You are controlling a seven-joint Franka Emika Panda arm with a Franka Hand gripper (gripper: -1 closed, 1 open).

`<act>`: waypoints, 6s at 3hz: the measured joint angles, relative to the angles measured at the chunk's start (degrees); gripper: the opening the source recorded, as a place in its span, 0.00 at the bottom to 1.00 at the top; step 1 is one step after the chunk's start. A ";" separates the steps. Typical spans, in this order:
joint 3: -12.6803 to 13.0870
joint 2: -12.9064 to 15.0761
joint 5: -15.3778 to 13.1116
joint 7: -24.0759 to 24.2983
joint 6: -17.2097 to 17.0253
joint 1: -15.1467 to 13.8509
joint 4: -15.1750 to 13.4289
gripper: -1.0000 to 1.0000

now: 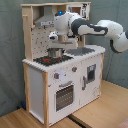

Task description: Play with the kitchen

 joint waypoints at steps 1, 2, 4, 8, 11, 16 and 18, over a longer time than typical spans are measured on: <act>4.77 -1.36 -0.30 -0.01 1.36 -0.48 -3.00 0.00; 7.93 -2.82 -0.30 0.03 1.30 -3.07 -6.76 0.00; 14.46 -4.38 -0.30 0.81 1.31 -11.15 -14.40 0.00; 26.88 -4.31 -0.30 4.07 2.79 -28.53 -28.20 0.00; 34.39 -3.62 -0.29 4.42 6.37 -44.15 -36.18 0.00; 46.27 3.63 -0.31 11.73 10.14 -67.49 -49.79 0.00; 47.77 8.07 -0.33 14.92 10.58 -76.49 -54.42 0.00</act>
